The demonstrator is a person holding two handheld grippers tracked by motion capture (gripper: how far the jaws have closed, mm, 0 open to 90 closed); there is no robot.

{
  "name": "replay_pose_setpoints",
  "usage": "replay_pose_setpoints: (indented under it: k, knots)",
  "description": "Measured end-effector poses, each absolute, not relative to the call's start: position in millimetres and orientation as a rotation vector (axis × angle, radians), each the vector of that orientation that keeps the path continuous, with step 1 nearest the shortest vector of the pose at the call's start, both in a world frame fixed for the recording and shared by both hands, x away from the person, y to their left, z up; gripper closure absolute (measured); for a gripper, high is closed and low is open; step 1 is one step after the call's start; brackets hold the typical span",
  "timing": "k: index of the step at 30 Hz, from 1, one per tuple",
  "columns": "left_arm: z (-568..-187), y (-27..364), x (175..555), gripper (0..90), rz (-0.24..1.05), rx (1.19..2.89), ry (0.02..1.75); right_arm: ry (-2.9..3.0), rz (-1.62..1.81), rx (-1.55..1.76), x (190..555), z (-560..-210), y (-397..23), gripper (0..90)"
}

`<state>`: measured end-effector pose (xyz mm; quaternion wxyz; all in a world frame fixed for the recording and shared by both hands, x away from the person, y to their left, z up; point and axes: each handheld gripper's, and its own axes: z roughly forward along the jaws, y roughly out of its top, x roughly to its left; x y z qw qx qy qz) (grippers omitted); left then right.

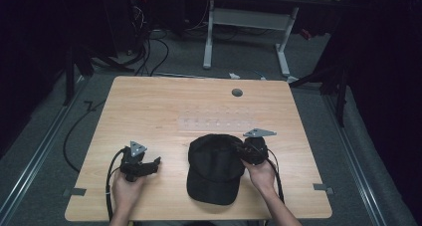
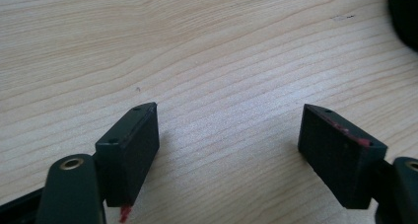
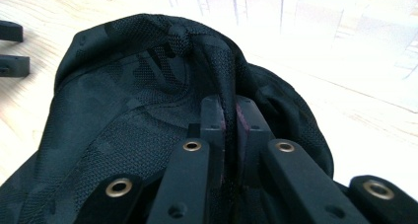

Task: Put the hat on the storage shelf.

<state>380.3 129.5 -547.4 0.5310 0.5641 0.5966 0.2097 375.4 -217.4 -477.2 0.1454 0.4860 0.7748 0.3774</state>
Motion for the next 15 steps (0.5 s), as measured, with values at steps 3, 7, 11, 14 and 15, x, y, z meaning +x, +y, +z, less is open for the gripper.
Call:
replay_pose_setpoints:
  k: [3,7,11,14,15]
  knots:
    - [-547.4,129.6,380.3,23.8,0.501,1.347,1.423,2.279,1.084,1.387,377.3,-476.9,-218.2,86.3]
    - [-547.4,129.5,380.3,23.9,0.500,1.347,1.424,2.288,1.091,1.359,377.1,-475.5,-217.6,86.7]
    - [-547.4,129.4,380.3,23.8,0.499,1.344,1.425,2.293,1.114,1.374,376.8,-475.1,-218.5,86.7]
    - [-547.4,129.5,380.3,23.8,0.500,1.347,1.424,2.296,1.139,1.337,373.6,-471.1,-218.3,86.8]
    - [-547.4,129.4,380.3,23.9,0.499,1.344,1.424,2.296,1.144,1.320,373.1,-470.1,-218.1,86.8]
